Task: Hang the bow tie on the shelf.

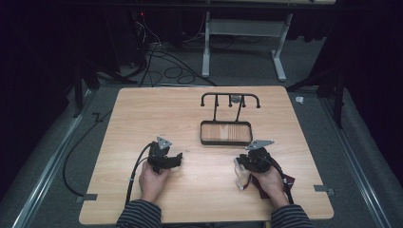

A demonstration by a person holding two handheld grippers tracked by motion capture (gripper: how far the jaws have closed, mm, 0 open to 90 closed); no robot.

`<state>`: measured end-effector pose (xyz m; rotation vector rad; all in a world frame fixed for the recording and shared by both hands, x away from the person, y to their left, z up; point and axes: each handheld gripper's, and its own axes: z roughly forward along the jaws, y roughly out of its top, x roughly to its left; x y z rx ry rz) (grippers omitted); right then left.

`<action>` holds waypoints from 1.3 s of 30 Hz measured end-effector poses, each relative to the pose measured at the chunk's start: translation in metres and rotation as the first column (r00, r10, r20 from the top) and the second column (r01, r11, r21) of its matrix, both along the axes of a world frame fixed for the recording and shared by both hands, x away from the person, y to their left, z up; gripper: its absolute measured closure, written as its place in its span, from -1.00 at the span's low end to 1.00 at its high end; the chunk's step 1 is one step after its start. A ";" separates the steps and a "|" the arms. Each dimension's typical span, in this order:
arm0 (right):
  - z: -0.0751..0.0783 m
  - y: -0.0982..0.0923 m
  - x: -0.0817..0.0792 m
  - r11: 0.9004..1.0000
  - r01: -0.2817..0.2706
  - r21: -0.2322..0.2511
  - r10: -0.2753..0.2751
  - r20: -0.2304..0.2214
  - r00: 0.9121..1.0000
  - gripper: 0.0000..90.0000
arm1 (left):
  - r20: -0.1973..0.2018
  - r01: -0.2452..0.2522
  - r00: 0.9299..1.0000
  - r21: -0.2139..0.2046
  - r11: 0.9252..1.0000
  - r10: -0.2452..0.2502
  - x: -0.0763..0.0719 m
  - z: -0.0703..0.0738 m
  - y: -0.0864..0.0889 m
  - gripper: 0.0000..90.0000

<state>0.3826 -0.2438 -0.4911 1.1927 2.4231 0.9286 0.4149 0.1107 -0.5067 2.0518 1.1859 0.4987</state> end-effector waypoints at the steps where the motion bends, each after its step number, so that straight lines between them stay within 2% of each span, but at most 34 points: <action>1: 0.000 0.001 0.000 1.000 0.001 -0.004 -0.001 0.001 1.000 0.82 | 0.000 0.000 1.000 0.000 1.000 0.000 0.000 0.000 0.000 -0.47; 5: -0.001 0.000 0.002 1.000 -0.002 -0.006 0.002 0.010 1.000 0.99 | 0.000 0.000 1.000 0.000 1.000 0.000 0.000 0.000 0.000 -0.47; 13: 0.000 -0.002 0.002 1.000 -0.002 0.007 0.002 0.009 1.000 1.00 | 0.000 0.000 1.000 0.000 1.000 0.000 0.000 0.000 0.000 -0.47; 19: 0.008 -0.007 -0.002 0.999 0.003 0.043 -0.005 0.038 0.999 1.00 | 0.000 0.000 1.000 0.000 1.000 0.000 0.000 0.000 0.000 -0.47; 29: 0.039 -0.014 -0.013 0.998 0.017 0.063 -0.025 0.128 0.992 1.00 | 0.000 0.000 1.000 0.000 1.000 0.000 0.000 0.000 0.000 -0.47; 39: 0.064 -0.021 -0.019 0.996 0.037 0.087 -0.053 0.186 0.981 1.00 | 0.000 0.000 1.000 0.000 1.000 0.000 0.000 0.000 0.000 -0.47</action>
